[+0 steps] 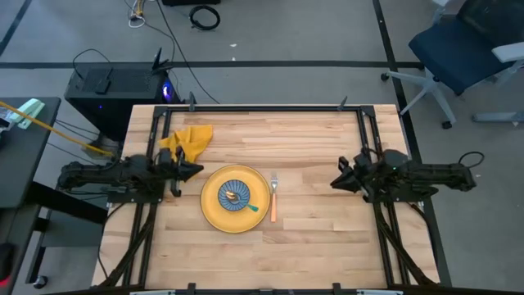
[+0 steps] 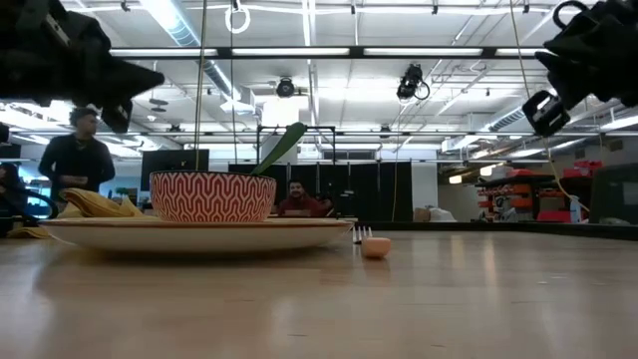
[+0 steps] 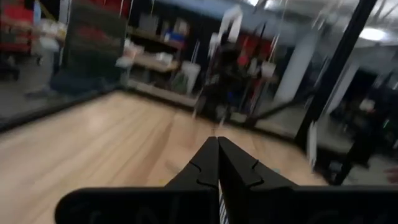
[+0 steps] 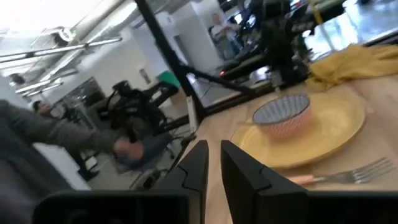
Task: Set table place
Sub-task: Return to Home Position
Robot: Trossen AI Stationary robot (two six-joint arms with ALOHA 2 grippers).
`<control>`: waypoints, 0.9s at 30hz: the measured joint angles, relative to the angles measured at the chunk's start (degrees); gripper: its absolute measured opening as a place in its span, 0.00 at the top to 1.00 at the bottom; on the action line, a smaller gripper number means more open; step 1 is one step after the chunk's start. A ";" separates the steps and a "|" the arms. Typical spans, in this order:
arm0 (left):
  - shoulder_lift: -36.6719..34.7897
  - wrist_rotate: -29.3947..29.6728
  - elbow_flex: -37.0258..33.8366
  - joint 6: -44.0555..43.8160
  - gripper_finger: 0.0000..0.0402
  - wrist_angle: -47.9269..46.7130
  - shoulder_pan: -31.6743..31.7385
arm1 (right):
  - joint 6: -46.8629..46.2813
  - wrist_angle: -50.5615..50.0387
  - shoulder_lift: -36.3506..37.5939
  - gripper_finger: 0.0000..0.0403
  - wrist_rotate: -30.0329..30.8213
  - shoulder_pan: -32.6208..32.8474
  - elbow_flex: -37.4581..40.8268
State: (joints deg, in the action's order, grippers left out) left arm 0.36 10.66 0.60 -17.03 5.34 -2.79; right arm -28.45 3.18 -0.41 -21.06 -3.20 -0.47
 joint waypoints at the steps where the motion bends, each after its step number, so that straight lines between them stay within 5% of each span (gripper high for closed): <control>1: 0.00 -0.01 0.01 -0.19 0.98 -1.70 0.00 | 0.06 0.47 -0.89 0.88 0.42 -0.02 -0.37; 27: 0.00 0.04 0.02 -0.31 0.98 -1.39 0.00 | 0.12 0.65 -2.29 0.88 0.86 -0.04 -1.14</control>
